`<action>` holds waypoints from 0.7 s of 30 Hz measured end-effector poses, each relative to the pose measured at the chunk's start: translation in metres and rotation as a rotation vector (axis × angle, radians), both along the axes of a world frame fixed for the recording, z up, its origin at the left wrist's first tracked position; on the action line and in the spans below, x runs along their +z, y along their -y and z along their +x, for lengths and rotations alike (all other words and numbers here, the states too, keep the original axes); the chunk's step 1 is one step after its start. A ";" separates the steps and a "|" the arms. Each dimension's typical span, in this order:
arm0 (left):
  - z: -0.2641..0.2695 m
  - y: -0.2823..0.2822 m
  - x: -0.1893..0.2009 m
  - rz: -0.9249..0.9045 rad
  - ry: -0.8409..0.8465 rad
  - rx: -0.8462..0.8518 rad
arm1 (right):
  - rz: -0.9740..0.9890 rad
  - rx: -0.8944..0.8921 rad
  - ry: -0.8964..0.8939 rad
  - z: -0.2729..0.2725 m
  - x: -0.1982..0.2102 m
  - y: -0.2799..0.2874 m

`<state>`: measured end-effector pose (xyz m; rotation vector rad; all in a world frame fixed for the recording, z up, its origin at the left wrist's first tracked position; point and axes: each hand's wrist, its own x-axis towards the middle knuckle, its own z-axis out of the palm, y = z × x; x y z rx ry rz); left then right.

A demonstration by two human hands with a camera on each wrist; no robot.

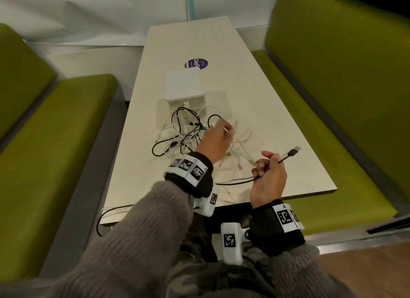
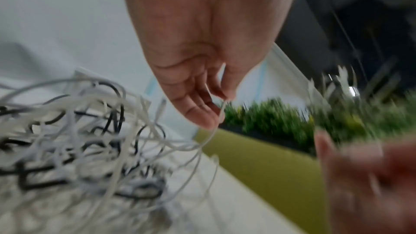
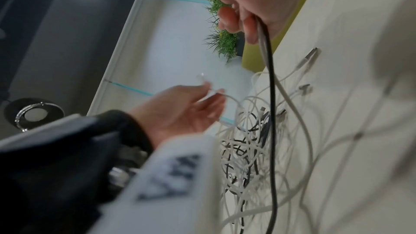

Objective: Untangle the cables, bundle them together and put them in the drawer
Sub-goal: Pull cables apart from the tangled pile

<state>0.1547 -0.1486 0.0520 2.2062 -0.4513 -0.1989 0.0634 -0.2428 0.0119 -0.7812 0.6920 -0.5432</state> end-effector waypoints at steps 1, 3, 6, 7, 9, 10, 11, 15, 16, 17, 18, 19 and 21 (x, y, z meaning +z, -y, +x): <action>0.000 -0.006 0.014 -0.177 -0.031 0.071 | -0.013 0.012 0.017 0.000 0.000 -0.001; -0.003 -0.020 0.034 -0.394 -0.028 0.114 | -0.056 0.041 0.061 0.001 0.003 -0.004; -0.014 -0.033 0.038 -0.486 -0.046 0.061 | -0.168 0.131 0.145 0.003 0.006 -0.012; -0.019 -0.035 0.034 -0.497 -0.069 0.041 | -0.221 0.173 0.166 0.004 0.007 -0.016; -0.028 -0.037 0.024 -0.527 -0.106 0.004 | -0.353 0.264 0.174 0.005 0.007 -0.026; -0.031 -0.036 0.019 -0.548 -0.112 -0.018 | -0.416 0.303 0.163 0.005 0.007 -0.031; -0.034 -0.035 0.014 -0.557 -0.099 -0.030 | -0.467 0.333 0.140 0.005 0.006 -0.035; -0.039 -0.038 -0.005 -0.510 0.006 0.042 | -0.515 0.351 0.048 0.006 0.004 -0.039; -0.040 -0.040 -0.011 -0.514 -0.031 0.052 | -0.498 0.334 0.045 0.007 0.003 -0.036; -0.043 -0.041 -0.016 -0.511 -0.091 0.044 | -0.479 0.323 0.048 0.007 0.002 -0.034; -0.044 -0.042 -0.022 -0.496 -0.150 0.021 | -0.456 0.324 0.052 0.008 0.001 -0.032; -0.045 -0.041 -0.026 -0.449 -0.173 -0.005 | -0.433 0.334 0.055 0.008 0.001 -0.032; -0.041 -0.038 -0.032 -0.292 -0.131 -0.079 | -0.394 0.354 0.055 0.007 0.000 -0.033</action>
